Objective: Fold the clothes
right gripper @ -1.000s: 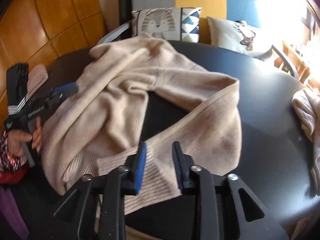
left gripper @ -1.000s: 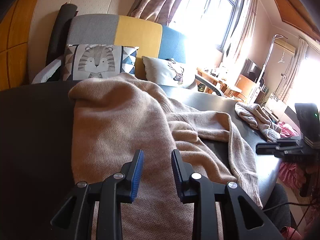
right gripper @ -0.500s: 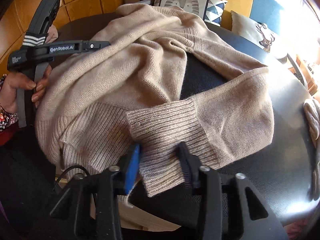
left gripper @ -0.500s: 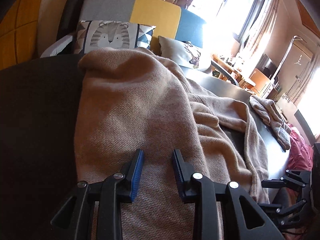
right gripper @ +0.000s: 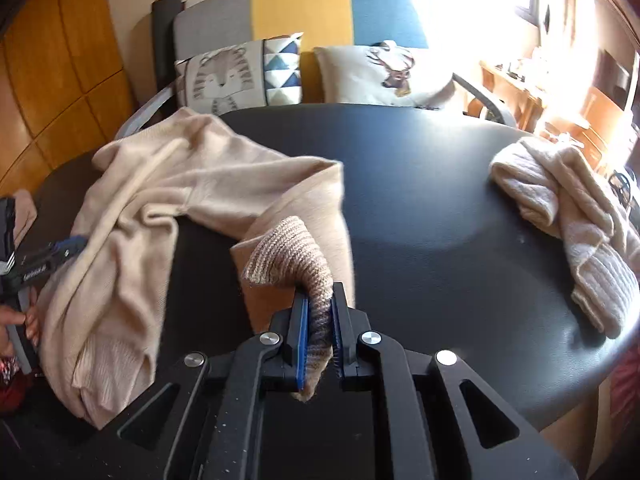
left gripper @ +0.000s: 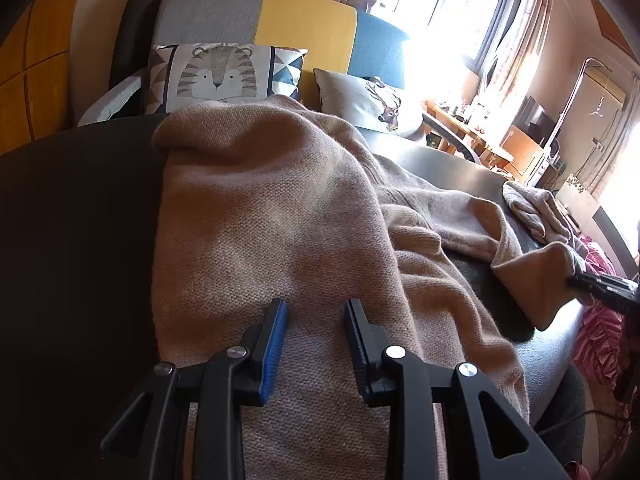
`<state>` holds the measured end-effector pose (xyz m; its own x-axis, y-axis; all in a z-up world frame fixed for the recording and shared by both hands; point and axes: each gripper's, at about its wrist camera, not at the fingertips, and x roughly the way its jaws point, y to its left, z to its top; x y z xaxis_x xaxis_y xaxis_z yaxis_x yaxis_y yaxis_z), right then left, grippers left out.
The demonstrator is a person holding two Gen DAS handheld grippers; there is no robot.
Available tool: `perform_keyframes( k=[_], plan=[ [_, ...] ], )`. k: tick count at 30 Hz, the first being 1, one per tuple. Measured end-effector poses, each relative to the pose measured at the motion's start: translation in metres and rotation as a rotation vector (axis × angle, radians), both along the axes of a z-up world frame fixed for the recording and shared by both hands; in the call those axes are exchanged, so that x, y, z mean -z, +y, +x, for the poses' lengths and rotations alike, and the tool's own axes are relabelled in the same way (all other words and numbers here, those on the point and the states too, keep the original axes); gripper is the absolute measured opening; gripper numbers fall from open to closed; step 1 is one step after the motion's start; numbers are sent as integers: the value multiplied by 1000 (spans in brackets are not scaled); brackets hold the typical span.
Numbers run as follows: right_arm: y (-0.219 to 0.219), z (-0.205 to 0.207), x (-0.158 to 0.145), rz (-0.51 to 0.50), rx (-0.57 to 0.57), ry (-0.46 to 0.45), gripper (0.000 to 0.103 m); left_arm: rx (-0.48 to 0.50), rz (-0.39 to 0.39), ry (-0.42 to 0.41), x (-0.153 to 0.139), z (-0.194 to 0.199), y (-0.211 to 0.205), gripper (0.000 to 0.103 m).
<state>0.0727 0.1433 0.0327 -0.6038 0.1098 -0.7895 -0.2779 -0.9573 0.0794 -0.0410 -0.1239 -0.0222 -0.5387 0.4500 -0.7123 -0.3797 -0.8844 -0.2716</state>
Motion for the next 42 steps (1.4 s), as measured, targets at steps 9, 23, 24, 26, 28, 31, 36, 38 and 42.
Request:
perform_keyframes(
  k=[9,23,24,26,28,31,36,38,42],
  plan=[
    [63,-19,11,-94,135,19,11,-1,5,32,5,4,2,30],
    [159,-10,19,-137,401,25,11,-17,49,34,8,5,-2,30],
    [165,-10,20,-137,411,25,11,-17,50,35,9,5,-2,30],
    [175,-12,21,-134,429,26,11,-19,52,37,9,5,-2,30],
    [185,-14,25,-134,446,19,11,-20,56,37,9,5,-3,31],
    [195,-16,33,-130,480,3,11,-21,59,37,10,4,-3,31],
    [215,-12,53,-150,573,-45,28,-22,54,41,10,5,-1,31],
    [221,-6,56,-135,605,-56,35,-22,53,42,10,5,-1,31],
    [222,10,44,-37,674,-41,37,-23,57,42,10,5,-1,31]
  ],
)
